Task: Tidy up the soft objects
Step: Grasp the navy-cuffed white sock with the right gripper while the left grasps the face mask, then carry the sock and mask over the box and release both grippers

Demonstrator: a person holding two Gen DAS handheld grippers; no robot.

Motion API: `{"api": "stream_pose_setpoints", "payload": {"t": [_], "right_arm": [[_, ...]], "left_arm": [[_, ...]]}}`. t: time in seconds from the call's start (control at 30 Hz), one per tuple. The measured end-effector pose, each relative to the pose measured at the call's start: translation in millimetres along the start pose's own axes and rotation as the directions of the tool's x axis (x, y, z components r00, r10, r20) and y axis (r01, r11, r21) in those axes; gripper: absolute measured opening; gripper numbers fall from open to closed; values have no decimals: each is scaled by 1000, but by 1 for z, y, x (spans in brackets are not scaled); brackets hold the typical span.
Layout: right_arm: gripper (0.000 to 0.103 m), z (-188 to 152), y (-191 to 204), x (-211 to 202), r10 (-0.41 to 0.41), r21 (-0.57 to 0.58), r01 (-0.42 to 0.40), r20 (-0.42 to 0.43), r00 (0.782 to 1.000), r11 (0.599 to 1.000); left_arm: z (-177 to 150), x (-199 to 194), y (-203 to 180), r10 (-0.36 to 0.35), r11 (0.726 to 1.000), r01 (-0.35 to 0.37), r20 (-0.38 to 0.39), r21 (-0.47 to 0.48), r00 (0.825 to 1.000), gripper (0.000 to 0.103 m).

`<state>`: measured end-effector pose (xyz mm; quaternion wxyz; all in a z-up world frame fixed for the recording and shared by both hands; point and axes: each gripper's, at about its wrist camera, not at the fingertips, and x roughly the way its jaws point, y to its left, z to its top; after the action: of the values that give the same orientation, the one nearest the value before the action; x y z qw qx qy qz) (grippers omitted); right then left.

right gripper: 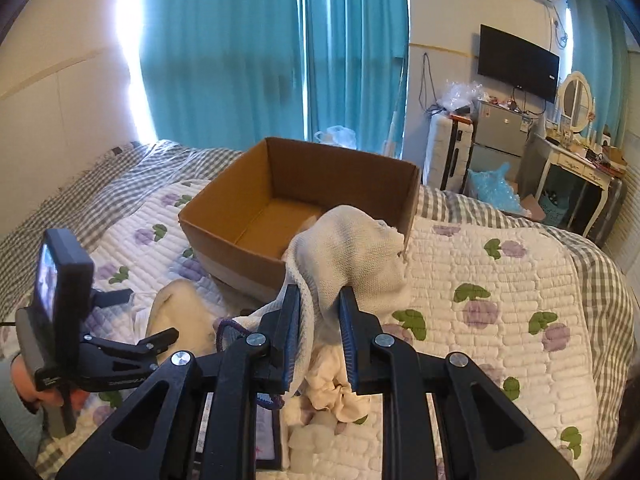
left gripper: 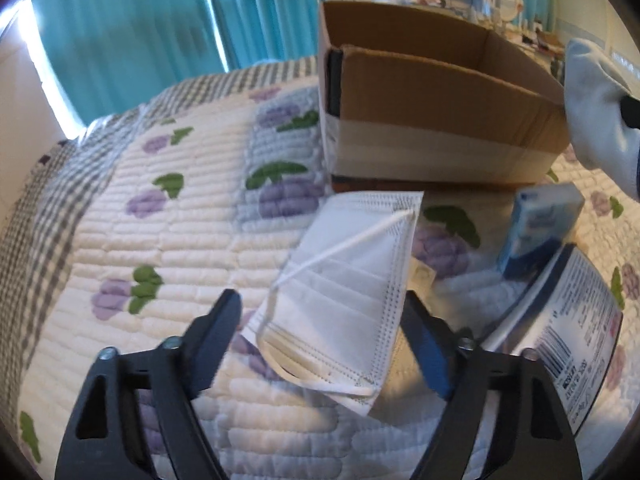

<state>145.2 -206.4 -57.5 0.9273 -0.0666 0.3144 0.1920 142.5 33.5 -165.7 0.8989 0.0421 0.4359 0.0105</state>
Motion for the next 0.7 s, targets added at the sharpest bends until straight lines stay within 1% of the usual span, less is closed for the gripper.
{"api": "stream_pose_setpoints", "payload": {"t": [0.03,0.1,0.13,0.2,0.23,0.3,0.37,0.4,0.47,0.6,0.67,0.7], "right_arm": [[18,-1,2,0,-6,-12,6,0,1000,1000],[18,-2,6,0,-16,-30,16,2,1000,999],[18,-2,7,-1,-15,-31,15,2,1000,999],[18,-3,9,-3,-16,-31,16,3,1000,999],[18,-3,9,-5,-15,-31,15,2,1000,999],[18,-4,12,-9,-12,-28,13,4,1000,1000],[18,-2,15,-18,-10,-29,10,14,1000,1000],[18,-1,17,-24,-10,-32,11,23,1000,999],[18,2,22,-37,-6,-39,8,43,999,999],[18,7,29,-63,-9,-52,12,74,997,999],[18,10,29,-76,2,-41,2,88,996,999],[18,11,29,-81,4,-35,-1,93,996,999]], "left_arm": [[-1,-3,1,-3,1000,3,10,-4,1000,63],[0,-10,0,0,1000,0,26,1,1000,42],[0,-16,-1,8,1000,-8,40,3,999,36],[1,-28,-2,4,1000,-5,69,10,998,13],[1,-36,-3,7,1000,-8,88,13,996,9],[4,-47,-4,9,1000,-11,106,19,994,7],[7,-60,-6,-9,1000,7,116,24,993,1],[9,-68,-6,-19,1000,16,119,25,993,1],[13,-81,-7,-27,999,23,139,30,990,0],[23,-109,-13,-25,998,12,194,67,981,0],[25,-115,-15,-32,996,13,201,92,979,1],[25,-116,-16,-38,994,17,196,108,980,4]]}}
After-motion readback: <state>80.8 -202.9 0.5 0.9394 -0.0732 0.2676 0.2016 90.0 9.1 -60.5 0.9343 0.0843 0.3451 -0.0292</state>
